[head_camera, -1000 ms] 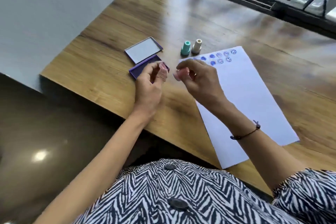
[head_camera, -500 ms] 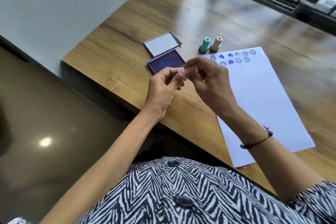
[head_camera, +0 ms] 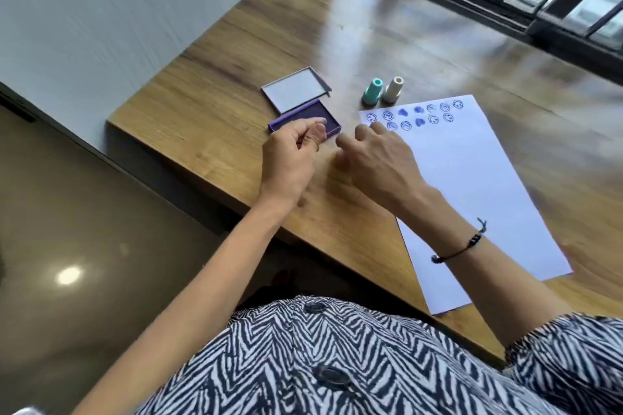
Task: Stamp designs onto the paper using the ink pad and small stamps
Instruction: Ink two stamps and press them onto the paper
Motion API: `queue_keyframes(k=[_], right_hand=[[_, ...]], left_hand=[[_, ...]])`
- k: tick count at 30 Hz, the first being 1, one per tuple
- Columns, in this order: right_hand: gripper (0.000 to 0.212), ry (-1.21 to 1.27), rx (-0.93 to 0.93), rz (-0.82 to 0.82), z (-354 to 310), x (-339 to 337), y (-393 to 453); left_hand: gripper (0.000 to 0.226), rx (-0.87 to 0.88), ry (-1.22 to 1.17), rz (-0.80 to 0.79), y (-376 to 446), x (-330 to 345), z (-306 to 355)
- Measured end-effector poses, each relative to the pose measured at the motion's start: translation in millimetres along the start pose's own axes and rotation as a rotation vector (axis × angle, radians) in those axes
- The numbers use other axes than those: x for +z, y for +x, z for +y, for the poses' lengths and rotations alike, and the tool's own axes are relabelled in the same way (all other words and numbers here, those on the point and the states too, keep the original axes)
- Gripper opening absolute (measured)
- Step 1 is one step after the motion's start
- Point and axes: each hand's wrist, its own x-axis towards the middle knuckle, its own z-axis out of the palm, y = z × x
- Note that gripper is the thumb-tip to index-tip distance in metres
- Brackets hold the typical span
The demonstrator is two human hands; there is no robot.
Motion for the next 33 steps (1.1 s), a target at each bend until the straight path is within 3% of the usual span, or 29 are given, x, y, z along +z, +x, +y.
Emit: queue_keyframes(k=[3,5,11,16,19,21,23,25,28,33], right_hand=[[0.031,0.190,0.169,0.080,13.6,-20.7,17.2],[0.030,0.188,0.284,0.129,32.7,-32.9,40.8],[0.030,-0.012,0.314,-0.123,53.2,-36.7,86.7],[0.022,-0.041,0.289,-0.169,48.7,-25.6,86.5],[0.018,0.169,0.292,-0.066,41.9,-29.0,82.5],[0.012,0.517,0.296,-0.018,33.6,-36.7,75.1],[0.007,0.848,0.280,-0.064,19.0,-44.0,67.1],[0.010,1.030,0.253,-0.108,5.0,-45.0,63.5],[0.011,1.130,0.260,-0.111,-5.2,-44.0,62.2],[0.007,1.058,0.224,-0.170,-8.7,-39.9,62.4]], left_hand=[[0.021,-0.002,-0.031,0.005,2.8,1.4,-6.7],[0.021,-0.008,-0.066,0.012,6.3,1.1,-10.5],[0.020,-0.019,-0.105,-0.002,10.2,0.2,-16.6],[0.016,-0.045,-0.154,0.016,11.9,-5.5,-16.2],[0.013,-0.047,-0.186,0.032,14.4,-10.5,-15.7],[0.011,-0.058,-0.216,0.005,17.6,-11.5,-12.6],[0.013,-0.071,-0.254,-0.032,22.0,-13.1,-9.7],[0.013,-0.065,-0.268,-0.062,24.8,-17.0,-8.4],[0.010,-0.040,-0.301,-0.071,25.6,-21.5,-10.2],[0.007,-0.021,-0.330,-0.064,24.9,-26.6,-15.4]])
